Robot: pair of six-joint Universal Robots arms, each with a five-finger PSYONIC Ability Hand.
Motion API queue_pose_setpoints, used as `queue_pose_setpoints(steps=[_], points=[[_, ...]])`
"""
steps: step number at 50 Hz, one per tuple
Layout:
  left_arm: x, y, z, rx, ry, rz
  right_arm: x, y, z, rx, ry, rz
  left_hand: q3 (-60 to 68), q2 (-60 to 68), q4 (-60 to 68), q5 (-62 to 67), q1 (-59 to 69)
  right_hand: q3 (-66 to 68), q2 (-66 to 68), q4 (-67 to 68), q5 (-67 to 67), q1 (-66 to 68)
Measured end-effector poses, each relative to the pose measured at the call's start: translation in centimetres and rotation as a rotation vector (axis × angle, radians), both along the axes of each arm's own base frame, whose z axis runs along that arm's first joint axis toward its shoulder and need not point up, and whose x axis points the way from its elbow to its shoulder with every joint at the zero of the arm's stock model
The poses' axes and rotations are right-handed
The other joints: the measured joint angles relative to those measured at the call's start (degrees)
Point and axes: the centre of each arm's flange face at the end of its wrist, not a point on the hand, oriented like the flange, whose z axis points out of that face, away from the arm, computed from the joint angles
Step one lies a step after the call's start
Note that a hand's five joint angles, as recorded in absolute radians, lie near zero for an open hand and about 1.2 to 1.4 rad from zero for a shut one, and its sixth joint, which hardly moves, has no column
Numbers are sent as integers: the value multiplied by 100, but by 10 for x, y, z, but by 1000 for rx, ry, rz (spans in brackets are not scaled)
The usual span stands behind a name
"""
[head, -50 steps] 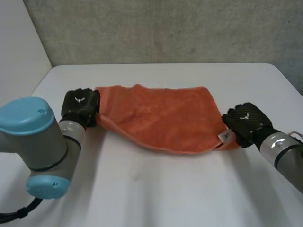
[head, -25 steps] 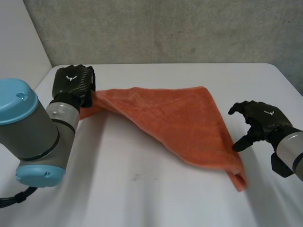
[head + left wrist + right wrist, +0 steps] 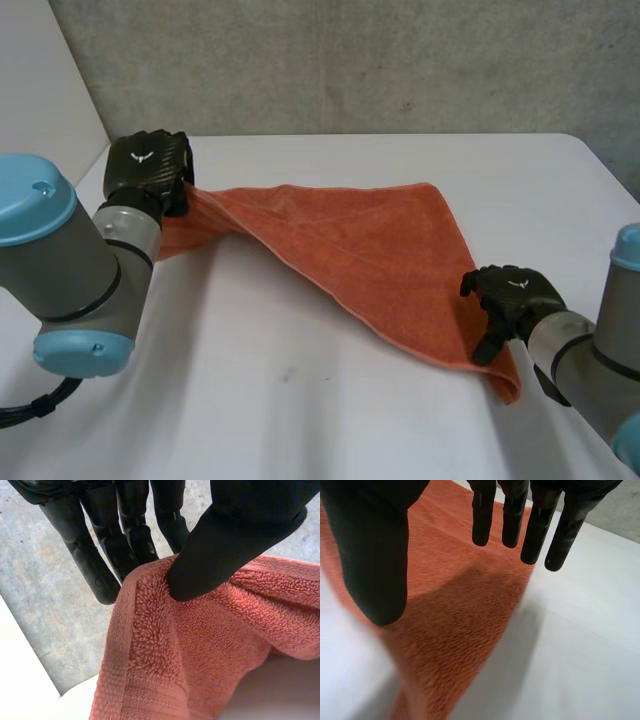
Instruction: Fold the laundry
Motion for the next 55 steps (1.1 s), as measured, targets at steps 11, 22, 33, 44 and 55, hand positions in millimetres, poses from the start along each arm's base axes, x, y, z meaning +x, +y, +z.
queue_pose_setpoints(steps=[11,22,33,44,55], points=[[5,-10,-2,5,6,18,-2,27,-4,-20,-5,70,0,0,0,0,0,0,0,0,0,0],[5,-9,-3,10,8,17,-4,17,-30,-31,87,87,0,0,1,0,0,936,873,971,851,741],[7,-5,-14,44,-8,18,-2,-1,-19,-134,115,73,0,0,0,0,0,4431,4374,4519,4360,3502],[11,7,-50,159,-66,11,-13,-16,38,-314,78,14,-1735,-1731,-1753,-1642,-1592,4431,4374,4519,4362,3502],[13,17,-85,290,-118,-12,-38,-31,82,-394,66,-57,-3778,-3769,-3799,-3702,-3517,4432,4374,4519,4363,3502]])
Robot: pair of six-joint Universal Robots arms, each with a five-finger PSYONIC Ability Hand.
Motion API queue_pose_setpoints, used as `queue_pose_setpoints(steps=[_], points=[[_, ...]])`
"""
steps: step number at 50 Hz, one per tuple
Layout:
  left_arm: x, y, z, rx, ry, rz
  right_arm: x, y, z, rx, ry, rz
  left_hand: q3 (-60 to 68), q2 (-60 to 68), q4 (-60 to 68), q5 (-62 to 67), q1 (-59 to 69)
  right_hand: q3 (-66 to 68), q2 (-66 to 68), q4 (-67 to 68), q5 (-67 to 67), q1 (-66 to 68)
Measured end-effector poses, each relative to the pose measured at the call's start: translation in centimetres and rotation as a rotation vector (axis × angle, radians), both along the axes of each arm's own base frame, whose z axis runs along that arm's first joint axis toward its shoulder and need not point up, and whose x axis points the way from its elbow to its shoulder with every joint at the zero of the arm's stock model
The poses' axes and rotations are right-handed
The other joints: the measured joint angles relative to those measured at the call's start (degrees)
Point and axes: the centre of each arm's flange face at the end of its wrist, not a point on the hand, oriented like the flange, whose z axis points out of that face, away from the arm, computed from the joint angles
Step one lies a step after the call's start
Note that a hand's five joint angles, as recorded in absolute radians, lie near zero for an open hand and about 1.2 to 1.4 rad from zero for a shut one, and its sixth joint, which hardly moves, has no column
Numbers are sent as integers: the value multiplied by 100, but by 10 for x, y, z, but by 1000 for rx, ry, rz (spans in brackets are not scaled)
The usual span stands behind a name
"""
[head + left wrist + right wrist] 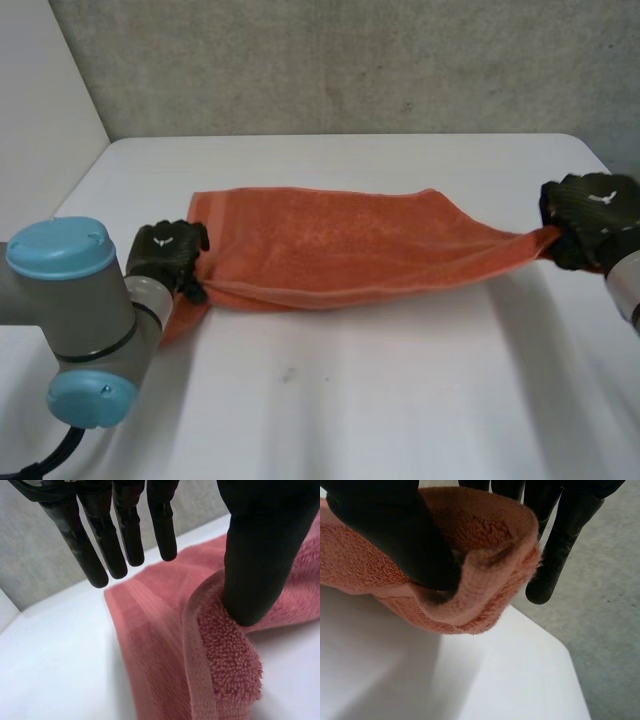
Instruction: Fold the laundry
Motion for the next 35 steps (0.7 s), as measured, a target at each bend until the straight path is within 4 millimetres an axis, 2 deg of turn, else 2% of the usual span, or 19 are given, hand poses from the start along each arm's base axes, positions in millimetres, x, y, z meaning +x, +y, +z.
queue_pose_setpoints(steps=[8,21,22,24,26,27,35], points=[[3,12,-11,66,-21,-14,-20,-12,16,-24,-10,-37,-122,-130,-130,-129,-118,6,0,0,0,0],[1,33,-16,99,-38,-42,-27,-17,16,-21,-10,-44,335,356,351,355,365,17,0,0,1,0],[1,36,-16,101,-41,-45,-31,-20,16,-24,-6,-57,1010,1014,957,950,1038,17,0,1,1,0],[1,38,-15,100,-43,-46,-34,-21,17,-26,0,-67,1267,1271,1259,1263,1304,17,0,2,1,0],[1,39,-14,96,-44,-45,-37,-23,17,-25,9,-77,2077,2081,2094,2088,2193,17,0,1,0,0],[2,40,-12,89,-46,-42,-40,-23,16,-19,27,-84,2865,2872,2880,2876,2925,17,0,1,1,0],[14,46,6,51,-142,-44,-43,-13,8,75,136,-64,3707,3713,3720,3632,3453,17,0,1,0,0]])
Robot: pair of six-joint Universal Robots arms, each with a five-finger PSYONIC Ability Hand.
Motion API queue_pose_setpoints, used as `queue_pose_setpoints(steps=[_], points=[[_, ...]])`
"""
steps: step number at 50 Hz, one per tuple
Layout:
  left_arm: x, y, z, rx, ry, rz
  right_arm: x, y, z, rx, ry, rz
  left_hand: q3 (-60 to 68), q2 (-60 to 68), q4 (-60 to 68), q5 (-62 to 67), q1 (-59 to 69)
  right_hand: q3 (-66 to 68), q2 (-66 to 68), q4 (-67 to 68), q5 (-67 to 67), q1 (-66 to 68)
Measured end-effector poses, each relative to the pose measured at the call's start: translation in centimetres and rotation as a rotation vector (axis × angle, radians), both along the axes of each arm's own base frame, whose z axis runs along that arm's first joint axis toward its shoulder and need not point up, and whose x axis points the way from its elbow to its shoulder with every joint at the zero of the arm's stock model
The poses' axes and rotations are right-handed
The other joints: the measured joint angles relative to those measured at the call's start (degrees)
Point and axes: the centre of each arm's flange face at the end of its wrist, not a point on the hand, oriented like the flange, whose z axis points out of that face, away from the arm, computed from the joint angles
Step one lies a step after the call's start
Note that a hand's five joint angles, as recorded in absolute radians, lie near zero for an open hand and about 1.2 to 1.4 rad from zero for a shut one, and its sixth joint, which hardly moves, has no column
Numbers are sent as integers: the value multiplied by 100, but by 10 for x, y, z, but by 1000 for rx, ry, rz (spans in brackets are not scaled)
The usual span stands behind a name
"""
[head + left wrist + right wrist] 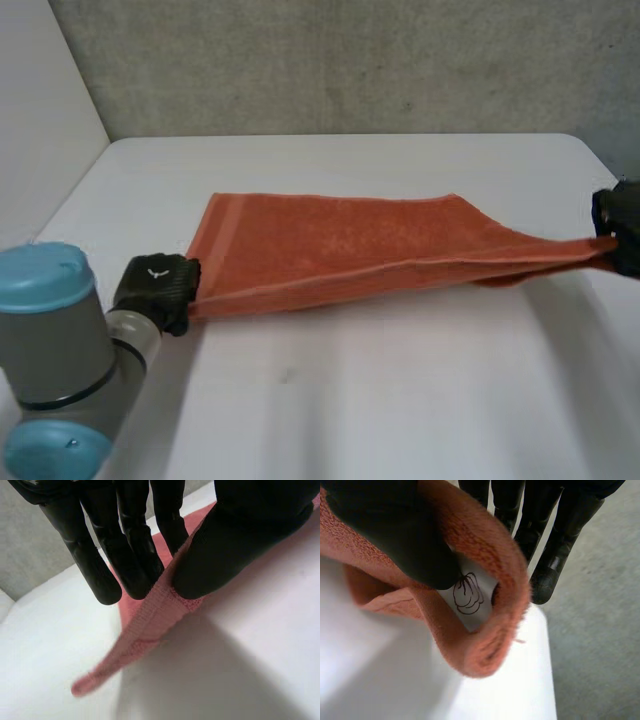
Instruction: Fold the laundry
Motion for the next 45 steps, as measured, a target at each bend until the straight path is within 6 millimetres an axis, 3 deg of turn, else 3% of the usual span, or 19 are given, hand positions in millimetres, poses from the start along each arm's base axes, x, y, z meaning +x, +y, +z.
queue_pose_setpoints(steps=[11,15,21,26,29,32,33,34,35,36,37,39,40,43,45], points=[[20,38,67,-102,-189,-64,4,39,-4,285,256,148,70,78,75,45,38,0,0,0,1,0],[26,50,76,-85,-250,-89,5,54,-7,382,336,220,71,79,76,45,38,0,0,0,1,0],[25,40,55,1,-316,-110,7,52,-23,456,395,277,72,81,78,45,38,0,0,0,1,0],[17,9,29,54,-338,-108,11,30,-46,484,431,279,72,81,79,45,38,0,0,0,1,0],[6,-20,21,34,-332,-101,24,8,-51,430,487,266,72,81,78,45,38,0,0,0,1,0],[-5,-51,37,-67,-299,-85,37,-19,-34,285,530,208,77,82,79,45,52,0,6,1,1,0],[-12,-69,55,-157,-268,-70,45,-36,-16,179,534,164,78,83,80,78,84,0,6,2,0,0],[-15,-75,63,-191,-256,-64,48,-42,-9,137,533,146,78,83,81,78,87,0,6,3,1,0],[-21,-91,87,-302,-217,-46,53,-51,4,69,528,117,78,84,80,88,97,0,6,3,1,0],[-21,-91,87,-302,-217,-46,53,-51,4,69,528,117,78,84,80,88,97,0,6,3,1,0],[-29,-110,129,-486,-149,-14,67,-71,44,-124,485,37,78,84,80,98,119,0,6,3,1,0],[-32,-118,162,-623,-97,11,72,-80,73,-256,424,-11,79,84,80,98,119,0,6,4,1,0],[-33,-121,190,-742,-51,33,75,-86,100,-376,353,-46,78,84,81,98,127,0,6,4,1,0],[-31,-116,252,-997,54,91,74,-85,162,-646,173,-96,78,84,80,105,141,0,6,4,1,0],[-28,-110,274,-1084,95,116,71,-77,185,-747,105,-97,78,85,81,129,142,0,6,4,1,10]])
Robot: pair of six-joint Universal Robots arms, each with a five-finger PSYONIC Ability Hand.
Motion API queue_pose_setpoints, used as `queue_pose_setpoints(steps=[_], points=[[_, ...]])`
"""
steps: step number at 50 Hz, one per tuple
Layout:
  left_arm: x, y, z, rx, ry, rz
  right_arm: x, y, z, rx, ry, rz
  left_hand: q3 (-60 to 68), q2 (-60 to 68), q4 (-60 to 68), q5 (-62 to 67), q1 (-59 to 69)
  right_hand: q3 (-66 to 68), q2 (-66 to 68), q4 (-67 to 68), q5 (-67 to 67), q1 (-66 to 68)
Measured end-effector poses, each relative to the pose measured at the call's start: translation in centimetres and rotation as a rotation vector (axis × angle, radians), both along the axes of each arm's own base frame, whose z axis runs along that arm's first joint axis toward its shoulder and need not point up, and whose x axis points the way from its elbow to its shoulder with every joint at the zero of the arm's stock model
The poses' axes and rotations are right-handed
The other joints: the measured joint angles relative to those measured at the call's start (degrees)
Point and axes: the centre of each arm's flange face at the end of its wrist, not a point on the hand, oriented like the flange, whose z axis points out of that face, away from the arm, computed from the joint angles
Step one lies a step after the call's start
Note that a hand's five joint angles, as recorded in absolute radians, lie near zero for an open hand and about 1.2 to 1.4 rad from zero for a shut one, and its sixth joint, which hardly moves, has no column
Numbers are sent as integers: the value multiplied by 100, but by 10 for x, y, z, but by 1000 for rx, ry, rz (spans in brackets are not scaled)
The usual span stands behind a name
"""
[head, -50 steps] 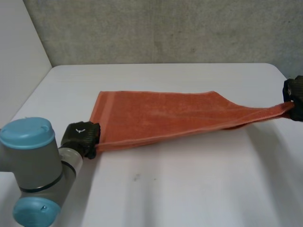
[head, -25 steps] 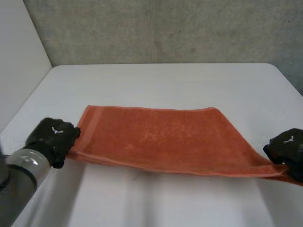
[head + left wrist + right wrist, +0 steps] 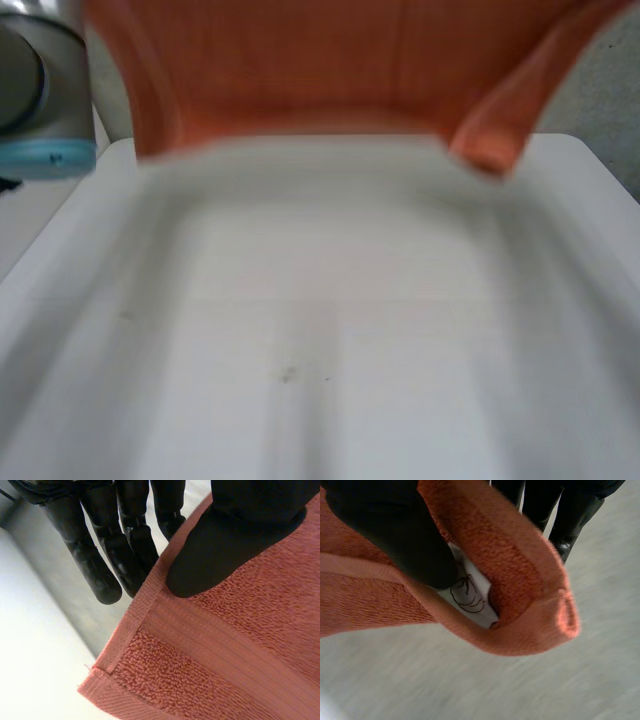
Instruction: Fold the laundry
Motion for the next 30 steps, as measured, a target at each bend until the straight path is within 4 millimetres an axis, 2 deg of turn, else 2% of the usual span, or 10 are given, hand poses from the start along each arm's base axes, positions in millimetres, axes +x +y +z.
queue_pose_setpoints(steps=[4,7,11,13,18,19,20,22,26,30], points=[[3,7,10,-43,36,4,-4,17,15,-78,-38,54,0,0,-1,7,38,0,0,0,0,25],[2,6,-8,22,30,-7,-3,23,-3,-27,-23,84,0,0,0,7,53,0,0,0,0,25],[3,4,-52,171,11,-30,-1,26,-40,85,10,111,0,0,-1,8,53,0,0,1,0,25],[4,3,-87,275,-3,-42,2,29,-82,216,48,144,0,0,-1,8,53,0,0,2,0,25],[6,6,-157,462,-42,-55,7,34,-155,428,99,205,0,0,0,8,53,0,0,24,0,25],[6,8,-177,512,-57,-58,9,36,-180,504,114,224,0,0,0,8,53,0,0,25,0,25],[6,9,-188,537,-66,-59,9,36,-190,532,119,231,0,0,0,8,53,0,0,25,0,25],[7,13,-226,625,-101,-62,10,38,-231,655,137,249,0,0,0,8,53,1,0,25,0,25],[8,22,-268,730,-151,-59,9,41,-271,779,148,248,0,0,-1,8,53,1,0,25,0,25],[13,34,-289,795,-196,-48,3,44,-288,845,146,228,0,0,-1,8,53,1,0,25,0,25]])
